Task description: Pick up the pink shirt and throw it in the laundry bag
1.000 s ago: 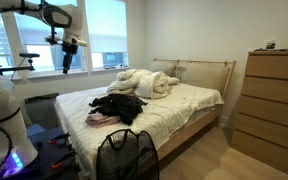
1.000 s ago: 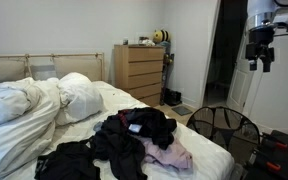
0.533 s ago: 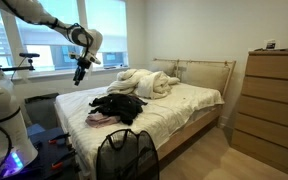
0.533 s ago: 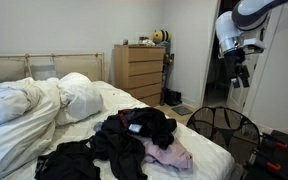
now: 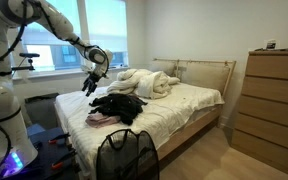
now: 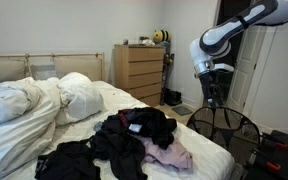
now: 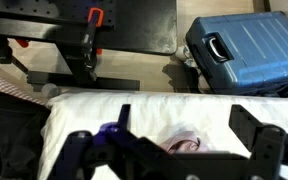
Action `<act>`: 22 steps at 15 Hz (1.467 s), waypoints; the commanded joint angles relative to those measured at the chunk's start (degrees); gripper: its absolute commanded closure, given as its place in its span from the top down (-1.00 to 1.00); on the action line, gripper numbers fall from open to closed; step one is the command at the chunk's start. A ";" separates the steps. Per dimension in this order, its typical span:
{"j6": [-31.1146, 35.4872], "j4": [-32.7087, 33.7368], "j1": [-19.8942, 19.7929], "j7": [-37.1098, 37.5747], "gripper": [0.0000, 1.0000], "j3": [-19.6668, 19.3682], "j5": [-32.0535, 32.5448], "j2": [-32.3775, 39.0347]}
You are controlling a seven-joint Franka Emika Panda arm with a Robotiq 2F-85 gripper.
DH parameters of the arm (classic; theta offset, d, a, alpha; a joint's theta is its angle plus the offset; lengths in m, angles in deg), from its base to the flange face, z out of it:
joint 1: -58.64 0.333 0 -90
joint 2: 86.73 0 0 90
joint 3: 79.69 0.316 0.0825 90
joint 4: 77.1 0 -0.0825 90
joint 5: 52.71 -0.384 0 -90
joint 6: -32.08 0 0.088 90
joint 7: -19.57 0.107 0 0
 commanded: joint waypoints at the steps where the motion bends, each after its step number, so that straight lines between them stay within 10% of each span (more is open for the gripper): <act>1: 1.07 3.97 1.39 -2.10 1.00 1.04 -0.57 6.43; 22: 44.42 -3.54 12.71 6.48 1.00 2.52 13.08 20.78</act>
